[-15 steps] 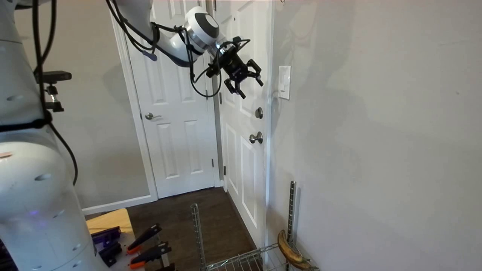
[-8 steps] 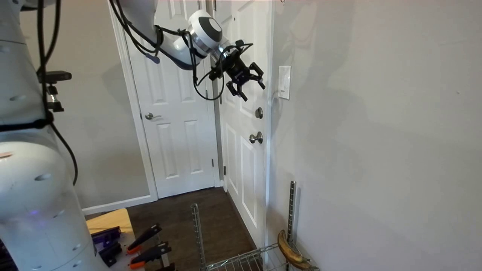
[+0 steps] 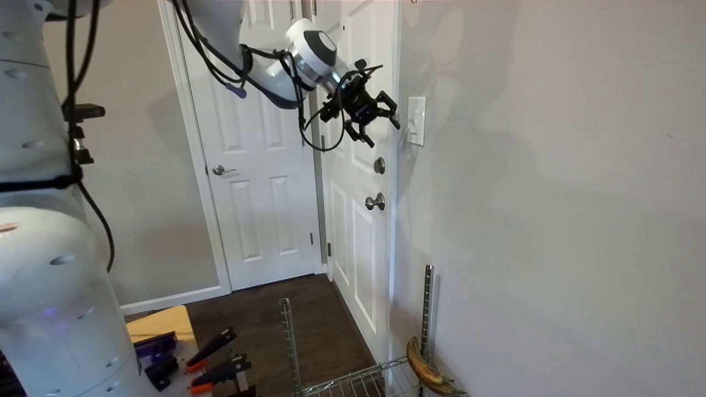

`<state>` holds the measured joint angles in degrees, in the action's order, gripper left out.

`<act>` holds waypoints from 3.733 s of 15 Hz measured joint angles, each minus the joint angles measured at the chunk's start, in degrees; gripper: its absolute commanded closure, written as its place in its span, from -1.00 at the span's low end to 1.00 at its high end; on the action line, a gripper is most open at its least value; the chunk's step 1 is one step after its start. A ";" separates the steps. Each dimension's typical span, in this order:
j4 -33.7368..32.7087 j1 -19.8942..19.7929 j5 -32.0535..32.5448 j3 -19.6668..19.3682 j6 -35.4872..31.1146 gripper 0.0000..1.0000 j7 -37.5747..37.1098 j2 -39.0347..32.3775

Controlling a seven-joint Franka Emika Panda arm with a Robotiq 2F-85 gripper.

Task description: Turn off the light

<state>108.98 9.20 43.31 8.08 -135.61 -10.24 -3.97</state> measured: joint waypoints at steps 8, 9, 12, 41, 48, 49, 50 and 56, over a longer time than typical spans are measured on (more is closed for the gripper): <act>-2.90 -0.01 0.49 -1.39 -2.09 -1.00 0.00 -2.98; -3.30 -0.01 0.49 -1.49 -2.17 -1.00 0.00 -3.39; -4.37 -0.01 0.49 -1.86 -2.20 -1.00 0.00 -4.36; -6.89 0.15 0.17 -3.45 -2.11 -1.00 -0.23 -8.48; -3.64 1.27 0.09 -2.86 -1.82 -1.00 -0.30 -4.73; -3.30 1.37 0.12 -2.86 -1.85 -1.00 -0.34 -4.26; -3.08 1.41 0.17 -2.86 -1.86 -1.00 -0.34 -3.87; -3.01 1.45 0.31 -2.86 -1.93 -1.00 -0.34 -3.34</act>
<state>105.97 10.65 43.62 5.22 -137.54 -10.58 -7.31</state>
